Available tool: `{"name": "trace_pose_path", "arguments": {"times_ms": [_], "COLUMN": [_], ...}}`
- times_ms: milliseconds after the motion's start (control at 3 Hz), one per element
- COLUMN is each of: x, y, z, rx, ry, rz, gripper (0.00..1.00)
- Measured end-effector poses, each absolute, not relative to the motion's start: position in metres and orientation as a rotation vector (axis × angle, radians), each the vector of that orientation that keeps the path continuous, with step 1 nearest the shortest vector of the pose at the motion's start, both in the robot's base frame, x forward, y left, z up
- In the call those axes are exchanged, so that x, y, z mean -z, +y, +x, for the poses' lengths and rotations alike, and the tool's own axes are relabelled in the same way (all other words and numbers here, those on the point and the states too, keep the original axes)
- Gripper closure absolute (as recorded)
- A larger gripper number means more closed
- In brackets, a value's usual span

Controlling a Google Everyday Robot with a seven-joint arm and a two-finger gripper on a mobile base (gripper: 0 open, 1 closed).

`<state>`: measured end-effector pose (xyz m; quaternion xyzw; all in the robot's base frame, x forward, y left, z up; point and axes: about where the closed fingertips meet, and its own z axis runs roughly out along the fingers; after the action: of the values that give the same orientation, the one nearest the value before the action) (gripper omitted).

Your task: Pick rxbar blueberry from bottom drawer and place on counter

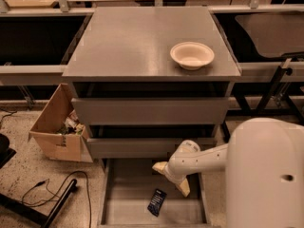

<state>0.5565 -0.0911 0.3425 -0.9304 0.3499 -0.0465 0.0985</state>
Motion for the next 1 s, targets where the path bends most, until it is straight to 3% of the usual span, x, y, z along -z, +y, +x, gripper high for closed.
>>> {"name": "trace_pose_path", "arguments": {"times_ms": [1000], "x": [-0.204], "y": [-0.048], "z": [0.589], "rx": [0.192], "ry": [0.849], "rz": [-2.947], "gripper": [0.00]}}
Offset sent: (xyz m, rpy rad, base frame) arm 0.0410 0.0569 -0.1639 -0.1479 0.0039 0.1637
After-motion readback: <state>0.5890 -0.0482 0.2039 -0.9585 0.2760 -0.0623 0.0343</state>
